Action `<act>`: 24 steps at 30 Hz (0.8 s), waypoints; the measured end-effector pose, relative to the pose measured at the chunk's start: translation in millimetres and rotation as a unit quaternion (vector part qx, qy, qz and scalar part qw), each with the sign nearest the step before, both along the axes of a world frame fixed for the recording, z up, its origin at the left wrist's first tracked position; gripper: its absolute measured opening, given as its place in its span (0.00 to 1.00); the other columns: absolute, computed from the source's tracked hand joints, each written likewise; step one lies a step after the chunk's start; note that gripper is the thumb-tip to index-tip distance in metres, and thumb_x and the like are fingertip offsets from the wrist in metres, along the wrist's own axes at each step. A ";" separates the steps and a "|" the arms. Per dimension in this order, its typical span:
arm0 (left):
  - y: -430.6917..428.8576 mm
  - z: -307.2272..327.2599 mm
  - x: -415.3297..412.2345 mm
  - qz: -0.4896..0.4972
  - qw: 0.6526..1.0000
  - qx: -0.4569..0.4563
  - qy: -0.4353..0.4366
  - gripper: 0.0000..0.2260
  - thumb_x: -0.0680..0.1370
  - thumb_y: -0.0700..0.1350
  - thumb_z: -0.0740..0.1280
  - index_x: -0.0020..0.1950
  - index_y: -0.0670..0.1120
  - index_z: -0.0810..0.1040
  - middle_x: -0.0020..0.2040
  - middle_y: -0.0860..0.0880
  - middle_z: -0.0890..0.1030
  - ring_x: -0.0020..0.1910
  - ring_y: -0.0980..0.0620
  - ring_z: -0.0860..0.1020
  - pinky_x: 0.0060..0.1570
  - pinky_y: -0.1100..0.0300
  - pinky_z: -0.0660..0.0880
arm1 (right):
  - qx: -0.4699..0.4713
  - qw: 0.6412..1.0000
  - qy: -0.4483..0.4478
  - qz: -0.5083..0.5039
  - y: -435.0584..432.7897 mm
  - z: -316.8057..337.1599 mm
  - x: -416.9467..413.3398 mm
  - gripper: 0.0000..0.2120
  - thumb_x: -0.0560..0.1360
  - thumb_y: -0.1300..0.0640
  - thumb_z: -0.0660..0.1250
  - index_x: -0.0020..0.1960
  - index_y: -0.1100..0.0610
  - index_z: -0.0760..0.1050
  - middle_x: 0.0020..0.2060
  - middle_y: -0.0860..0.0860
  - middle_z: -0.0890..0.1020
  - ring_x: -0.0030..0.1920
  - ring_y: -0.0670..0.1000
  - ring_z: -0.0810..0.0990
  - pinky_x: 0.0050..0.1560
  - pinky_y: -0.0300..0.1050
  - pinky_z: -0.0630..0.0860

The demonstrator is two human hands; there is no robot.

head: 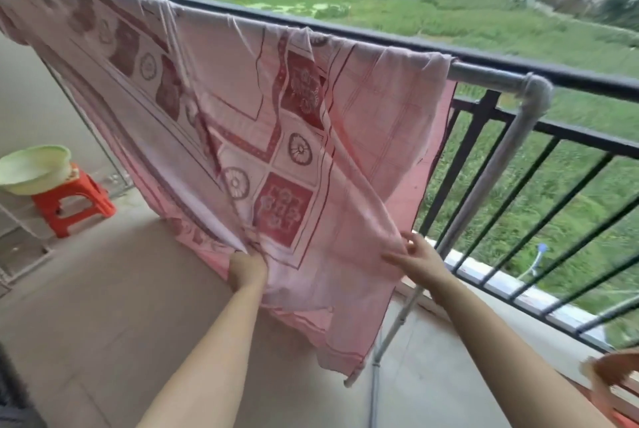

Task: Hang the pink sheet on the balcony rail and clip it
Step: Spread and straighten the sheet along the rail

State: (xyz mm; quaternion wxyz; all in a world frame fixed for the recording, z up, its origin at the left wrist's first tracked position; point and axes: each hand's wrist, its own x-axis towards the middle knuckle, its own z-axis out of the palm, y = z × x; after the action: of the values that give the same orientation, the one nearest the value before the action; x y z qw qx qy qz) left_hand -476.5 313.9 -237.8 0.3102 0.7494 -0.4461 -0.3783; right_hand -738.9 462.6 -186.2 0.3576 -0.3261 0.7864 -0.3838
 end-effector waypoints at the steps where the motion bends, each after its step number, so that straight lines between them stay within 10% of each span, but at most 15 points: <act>1: 16.6 -13.3 3.5 -0.044 0.997 0.035 -0.047 0.16 0.82 0.45 0.58 0.61 0.34 0.73 0.59 0.32 0.78 0.56 0.32 0.76 0.53 0.48 0.72 | -0.019 0.998 0.060 -0.013 -4.5 12.5 -3.4 0.38 0.70 0.43 0.76 0.74 0.56 0.67 0.66 0.55 0.75 0.60 0.54 0.78 0.60 0.56 0.77; 9: 69.7 -55.0 -16.1 -0.199 0.960 0.123 -0.156 0.15 0.79 0.40 0.56 0.60 0.40 0.77 0.61 0.39 0.78 0.59 0.38 0.76 0.58 0.50 0.73 | -0.302 0.949 0.044 -0.075 -74.4 141.9 -9.4 0.41 0.71 0.32 0.67 0.76 0.52 0.61 0.62 0.45 0.78 0.59 0.45 0.78 0.60 0.44 0.74; 14: 66.9 -81.8 14.6 -0.288 0.909 0.186 -0.236 0.15 0.78 0.42 0.58 0.62 0.42 0.76 0.63 0.41 0.77 0.61 0.41 0.77 0.57 0.54 0.73 | -0.346 0.930 0.045 -0.111 -90.8 147.8 -4.3 0.13 0.81 0.44 0.61 0.52 0.53 0.76 0.42 0.48 0.81 0.39 0.49 0.80 0.42 0.51 0.80; 20: 42.6 -99.9 50.9 -0.275 0.910 0.226 -0.214 0.14 0.80 0.38 0.60 0.65 0.36 0.73 0.63 0.38 0.77 0.60 0.42 0.77 0.58 0.56 0.74 | -0.186 0.962 0.184 -0.081 -53.9 49.7 -18.9 0.18 0.84 0.48 0.56 0.54 0.60 0.77 0.44 0.55 0.82 0.45 0.58 0.80 0.39 0.48 0.68; 24: 14.1 -64.8 47.2 -0.215 0.893 0.231 -0.320 0.34 0.75 0.52 0.66 0.76 0.39 0.59 0.74 0.38 0.64 0.72 0.38 0.64 0.70 0.46 0.64 | -0.020 0.977 0.203 -0.058 -12.0 -32.8 -16.4 0.19 0.83 0.45 0.54 0.58 0.57 0.76 0.53 0.62 0.83 0.51 0.63 0.81 0.43 0.47 0.66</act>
State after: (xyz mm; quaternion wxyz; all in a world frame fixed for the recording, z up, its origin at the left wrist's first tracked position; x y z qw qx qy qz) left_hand -429.3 328.0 -302.6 -0.1199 0.7664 -0.5715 -0.2676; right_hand -755.3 450.5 -219.0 0.1608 -0.3583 0.8524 -0.3452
